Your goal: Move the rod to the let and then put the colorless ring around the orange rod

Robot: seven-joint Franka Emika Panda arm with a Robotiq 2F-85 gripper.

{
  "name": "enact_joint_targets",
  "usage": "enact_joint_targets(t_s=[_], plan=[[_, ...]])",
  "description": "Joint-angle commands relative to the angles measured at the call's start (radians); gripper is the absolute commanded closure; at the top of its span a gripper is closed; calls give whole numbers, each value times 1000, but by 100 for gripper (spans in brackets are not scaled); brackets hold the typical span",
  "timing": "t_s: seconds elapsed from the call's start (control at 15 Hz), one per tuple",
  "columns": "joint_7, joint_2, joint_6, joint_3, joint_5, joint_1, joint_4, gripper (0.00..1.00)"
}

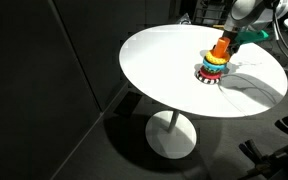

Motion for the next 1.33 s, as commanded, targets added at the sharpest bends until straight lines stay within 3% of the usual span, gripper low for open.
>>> enact_joint_targets(t_s=[0.0, 1.27], plan=[[-30, 21, -14, 13, 20, -19, 36, 0], [-50, 41, -21, 32, 44, -29, 54, 0]])
